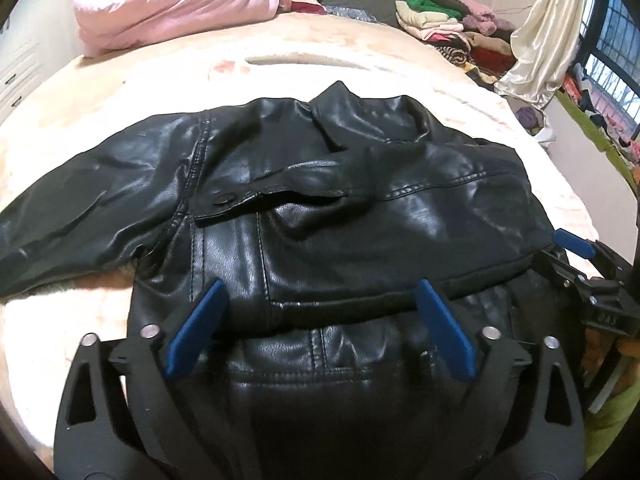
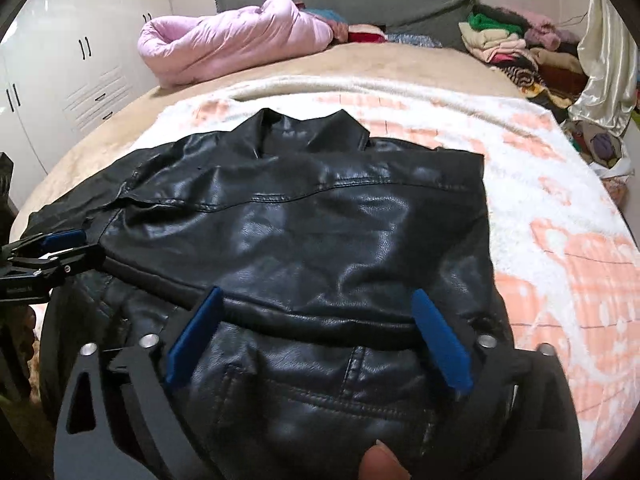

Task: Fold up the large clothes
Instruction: 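Move the left gripper to the other sleeve's cuff, then grasp the other sleeve cuff with the left gripper and lift it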

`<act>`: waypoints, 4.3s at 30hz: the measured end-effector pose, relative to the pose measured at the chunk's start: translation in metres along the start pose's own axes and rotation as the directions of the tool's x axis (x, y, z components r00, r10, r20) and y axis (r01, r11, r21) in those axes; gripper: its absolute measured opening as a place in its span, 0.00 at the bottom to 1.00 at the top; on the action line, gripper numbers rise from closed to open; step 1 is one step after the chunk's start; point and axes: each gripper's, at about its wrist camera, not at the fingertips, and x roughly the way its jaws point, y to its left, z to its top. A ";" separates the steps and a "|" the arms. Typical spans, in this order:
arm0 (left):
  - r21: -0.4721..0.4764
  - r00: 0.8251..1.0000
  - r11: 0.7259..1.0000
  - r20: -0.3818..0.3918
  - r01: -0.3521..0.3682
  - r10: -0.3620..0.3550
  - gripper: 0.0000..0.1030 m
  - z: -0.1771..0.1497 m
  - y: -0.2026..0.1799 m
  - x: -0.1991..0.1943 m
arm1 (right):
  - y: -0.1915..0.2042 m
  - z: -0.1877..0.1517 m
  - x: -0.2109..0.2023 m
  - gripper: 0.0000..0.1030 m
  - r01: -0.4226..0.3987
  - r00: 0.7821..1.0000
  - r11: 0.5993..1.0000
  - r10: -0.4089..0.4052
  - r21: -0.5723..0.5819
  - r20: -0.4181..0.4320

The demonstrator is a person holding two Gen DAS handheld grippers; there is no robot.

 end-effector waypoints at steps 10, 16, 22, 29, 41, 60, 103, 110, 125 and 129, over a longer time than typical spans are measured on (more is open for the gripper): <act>-0.007 0.999 1.000 0.033 -0.022 0.023 0.91 -0.006 0.004 -0.021 | 0.018 -0.009 -0.021 0.96 0.022 0.998 1.000 -0.022 -0.001 0.057; -0.054 0.998 0.998 0.053 -0.030 0.033 0.91 -0.008 0.024 -0.033 | 0.041 -0.004 -0.031 0.96 0.041 0.996 0.999 -0.038 -0.028 0.086; -0.092 0.995 0.995 0.081 -0.047 0.054 0.91 -0.009 0.045 -0.045 | 0.065 0.005 -0.034 0.96 0.029 0.995 0.999 -0.026 -0.028 0.101; -0.117 0.981 0.985 0.132 -0.128 0.143 0.91 -0.011 0.071 -0.062 | 0.098 0.017 -0.033 0.96 0.015 0.993 0.999 -0.010 -0.047 0.115; -0.226 0.974 0.966 0.161 -0.122 0.161 0.91 -0.012 0.124 -0.074 | 0.159 0.040 -0.024 0.96 -0.028 0.991 0.993 0.042 -0.112 0.128; -0.461 0.925 0.858 0.172 -0.228 0.338 0.91 -0.021 0.222 -0.092 | 0.240 0.063 0.004 0.96 -0.077 0.989 0.974 0.102 -0.214 0.108; -0.824 0.899 0.564 0.214 -0.044 0.382 0.07 -0.062 0.398 -0.103 | 0.278 0.050 0.029 0.96 -0.198 0.977 0.956 0.210 -0.215 0.033; -0.719 0.842 0.695 0.365 -0.016 0.397 0.02 -0.040 0.352 -0.143 | 0.250 0.044 0.021 0.96 -0.182 0.981 0.971 0.190 -0.152 0.039; -0.433 0.822 0.901 0.510 -0.010 0.254 0.02 0.019 0.222 -0.182 | 0.193 0.042 -0.015 0.96 -0.209 0.969 0.977 0.212 -0.037 0.125; -0.396 0.826 0.918 0.517 0.000 0.223 0.02 0.026 0.203 -0.182 | 0.172 0.039 -0.024 0.96 -0.215 0.966 0.977 0.212 0.003 0.149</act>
